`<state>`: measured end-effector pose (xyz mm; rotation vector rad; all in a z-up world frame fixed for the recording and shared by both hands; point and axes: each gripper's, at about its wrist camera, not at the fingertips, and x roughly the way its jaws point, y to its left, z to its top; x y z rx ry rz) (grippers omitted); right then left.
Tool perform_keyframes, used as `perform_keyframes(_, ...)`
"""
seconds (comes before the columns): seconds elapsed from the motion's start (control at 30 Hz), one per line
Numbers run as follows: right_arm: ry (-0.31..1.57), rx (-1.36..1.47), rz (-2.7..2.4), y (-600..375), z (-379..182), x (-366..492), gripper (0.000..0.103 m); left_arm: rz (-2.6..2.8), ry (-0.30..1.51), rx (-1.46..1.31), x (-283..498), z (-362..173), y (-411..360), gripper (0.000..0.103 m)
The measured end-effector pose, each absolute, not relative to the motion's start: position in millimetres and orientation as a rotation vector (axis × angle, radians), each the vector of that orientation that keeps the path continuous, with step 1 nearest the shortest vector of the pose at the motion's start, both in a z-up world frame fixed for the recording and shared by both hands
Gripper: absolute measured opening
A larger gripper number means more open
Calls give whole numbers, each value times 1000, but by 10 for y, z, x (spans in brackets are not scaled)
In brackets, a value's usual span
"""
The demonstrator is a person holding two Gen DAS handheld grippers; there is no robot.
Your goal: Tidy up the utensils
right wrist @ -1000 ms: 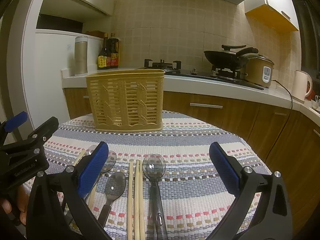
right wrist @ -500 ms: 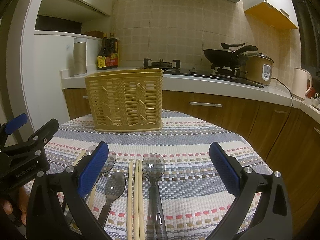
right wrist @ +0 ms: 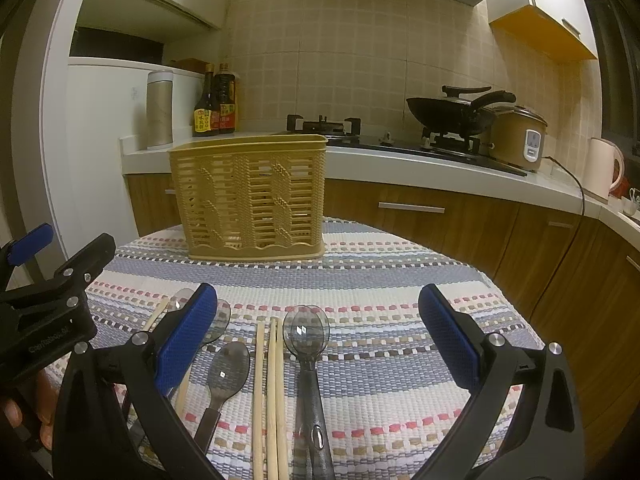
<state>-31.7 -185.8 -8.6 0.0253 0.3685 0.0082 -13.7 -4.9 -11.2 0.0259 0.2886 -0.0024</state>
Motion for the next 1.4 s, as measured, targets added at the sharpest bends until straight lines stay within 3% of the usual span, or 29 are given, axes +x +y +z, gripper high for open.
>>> perform_keyframes(0.9,388,-5,12,-1815,-120,-265,97,-7,301,4,-117,-118,-5,95)
perform_keyframes(1.07,490,100,80,-2012,-119,-158,97,-21,431,-33,9,-69,268,95)
perform_keyframes(1.2,551,230,66,-2263,-103,-97,97,-73,586,4,118,-12,453,90)
perform_keyframes(1.33,647,168,86,-2281,-77,59,96,-189,782,-9,227,-116,436,73)
perform_keyframes(1.4,733,118,94,-2256,-98,159,90,-263,845,-37,248,-170,395,73)
